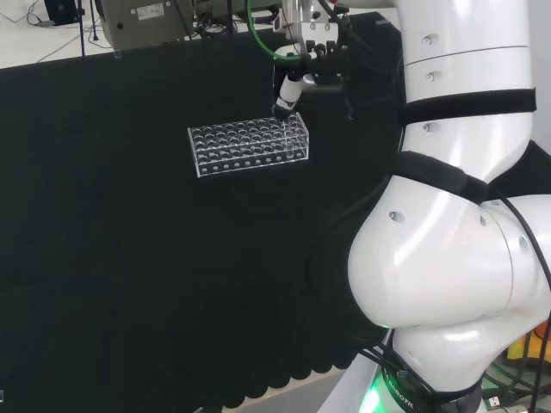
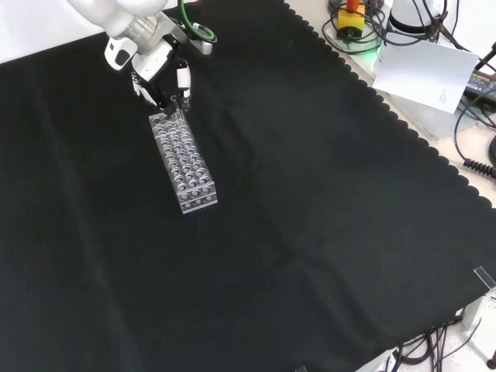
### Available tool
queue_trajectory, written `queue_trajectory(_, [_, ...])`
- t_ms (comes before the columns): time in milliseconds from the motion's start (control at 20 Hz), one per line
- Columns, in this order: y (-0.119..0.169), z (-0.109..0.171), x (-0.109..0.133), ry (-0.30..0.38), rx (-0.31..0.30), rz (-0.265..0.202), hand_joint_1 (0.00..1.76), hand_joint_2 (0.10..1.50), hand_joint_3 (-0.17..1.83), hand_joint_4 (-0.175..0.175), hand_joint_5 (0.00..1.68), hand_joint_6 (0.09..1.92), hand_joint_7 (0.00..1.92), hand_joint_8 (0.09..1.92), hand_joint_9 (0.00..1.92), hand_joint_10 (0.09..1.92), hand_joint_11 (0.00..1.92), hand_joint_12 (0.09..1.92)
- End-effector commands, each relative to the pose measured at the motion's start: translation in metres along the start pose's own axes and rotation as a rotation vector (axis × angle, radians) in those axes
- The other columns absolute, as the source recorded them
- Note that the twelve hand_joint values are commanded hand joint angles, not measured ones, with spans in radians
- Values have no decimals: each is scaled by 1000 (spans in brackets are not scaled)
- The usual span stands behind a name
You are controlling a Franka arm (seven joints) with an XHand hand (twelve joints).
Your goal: Put the test tube back in the rack.
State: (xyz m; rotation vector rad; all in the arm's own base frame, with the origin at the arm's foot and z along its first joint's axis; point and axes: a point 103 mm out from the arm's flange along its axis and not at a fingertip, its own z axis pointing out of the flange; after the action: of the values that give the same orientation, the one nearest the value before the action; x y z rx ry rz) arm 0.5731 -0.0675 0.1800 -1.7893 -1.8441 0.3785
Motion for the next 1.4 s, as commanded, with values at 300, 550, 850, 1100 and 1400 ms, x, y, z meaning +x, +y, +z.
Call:
queue_trajectory(300, [-7, 1, -3, 55, -38, -13, 1252, 955, -41, -116, 1205, 391, 1211, 703, 1212, 511, 648, 1286])
queue_trajectory(550, [-15, -9, -6, 61, -56, -19, 1132, 912, -171, -25, 607, 849, 633, 957, 742, 842, 310, 1469])
queue_trajectory(850, [-36, -33, -6, 42, -108, -25, 1069, 882, -175, -5, 380, 780, 326, 956, 440, 907, 118, 1549])
queue_trajectory(1100, [-68, -57, -8, 38, -178, -22, 1041, 879, -175, 0, 292, 681, 242, 945, 337, 932, 69, 1569])
queue_trajectory(1400, [-108, -64, -2, 77, -223, -21, 933, 902, -175, 2, 224, 534, 198, 940, 259, 957, 26, 1588])
